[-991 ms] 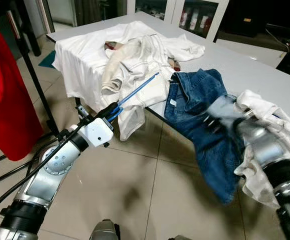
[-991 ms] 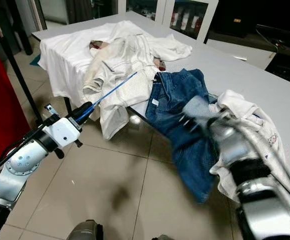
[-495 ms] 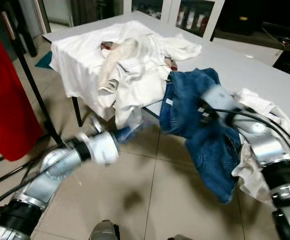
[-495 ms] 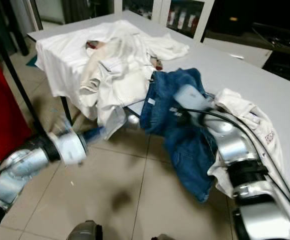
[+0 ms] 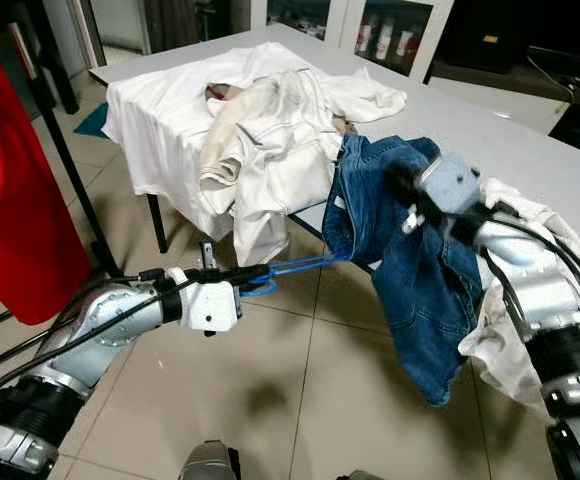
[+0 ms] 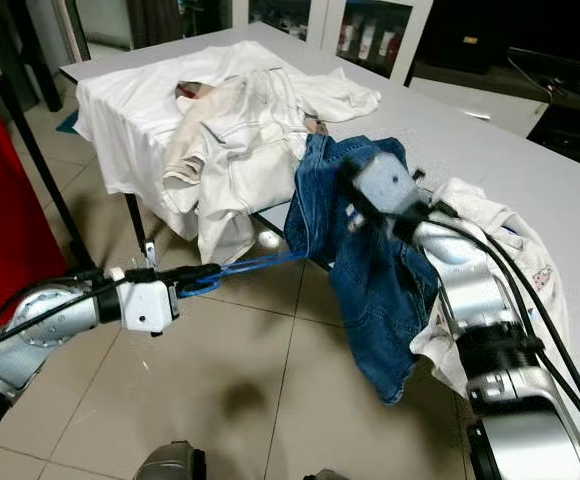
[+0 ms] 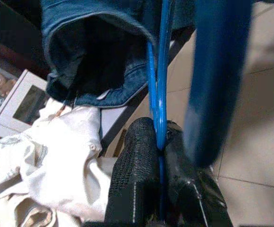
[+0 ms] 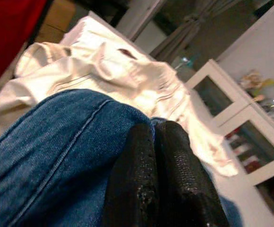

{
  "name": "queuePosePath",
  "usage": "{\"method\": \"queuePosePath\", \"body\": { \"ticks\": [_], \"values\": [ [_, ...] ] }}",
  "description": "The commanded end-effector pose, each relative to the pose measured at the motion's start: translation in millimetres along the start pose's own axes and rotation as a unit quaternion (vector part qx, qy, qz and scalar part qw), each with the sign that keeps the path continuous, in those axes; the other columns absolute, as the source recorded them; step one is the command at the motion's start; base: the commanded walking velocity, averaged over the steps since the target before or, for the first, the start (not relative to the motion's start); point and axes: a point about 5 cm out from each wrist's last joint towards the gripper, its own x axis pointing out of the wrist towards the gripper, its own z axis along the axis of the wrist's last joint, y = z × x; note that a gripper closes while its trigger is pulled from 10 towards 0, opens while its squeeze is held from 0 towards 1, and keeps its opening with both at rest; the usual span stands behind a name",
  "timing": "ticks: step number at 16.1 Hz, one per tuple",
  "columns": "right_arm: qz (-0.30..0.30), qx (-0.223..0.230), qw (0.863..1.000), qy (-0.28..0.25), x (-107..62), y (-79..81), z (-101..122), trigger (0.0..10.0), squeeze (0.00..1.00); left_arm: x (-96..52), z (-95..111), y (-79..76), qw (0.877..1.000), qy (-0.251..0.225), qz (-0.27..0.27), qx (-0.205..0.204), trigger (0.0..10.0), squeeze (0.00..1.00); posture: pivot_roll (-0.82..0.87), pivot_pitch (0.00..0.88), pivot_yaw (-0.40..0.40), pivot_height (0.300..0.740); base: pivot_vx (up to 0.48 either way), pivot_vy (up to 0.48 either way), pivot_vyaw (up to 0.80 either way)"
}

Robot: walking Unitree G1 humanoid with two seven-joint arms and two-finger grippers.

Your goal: Hang hanger

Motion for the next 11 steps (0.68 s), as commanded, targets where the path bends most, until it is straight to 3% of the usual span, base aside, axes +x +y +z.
{"method": "queuePosePath", "body": {
  "ticks": [1,7,11],
  "values": [
    [-0.002,-0.012,1.000,-0.011,-10.7,-11.7,2,0.0,0.00,-8.9,-3,12.8,1.000,0.008,0.010,0.021,10.0,0.00,0.12,0.000,-0.060,0.710,0.000,0.000,0.00],
    [0.002,-0.015,1.000,-0.021,-14.9,-19.5,4,0.0,0.00,-19.1,-5,19.2,0.999,0.014,0.007,0.046,10.0,0.00,0.12,0.000,-0.067,0.710,0.000,0.000,0.00],
    [0.025,-0.020,0.998,-0.047,-17.4,-16.9,9,0.0,0.00,-29.5,-7,35.7,0.997,0.024,0.015,0.077,10.0,0.00,0.13,0.000,-0.066,0.710,0.000,0.000,0.00]
  ]
}}
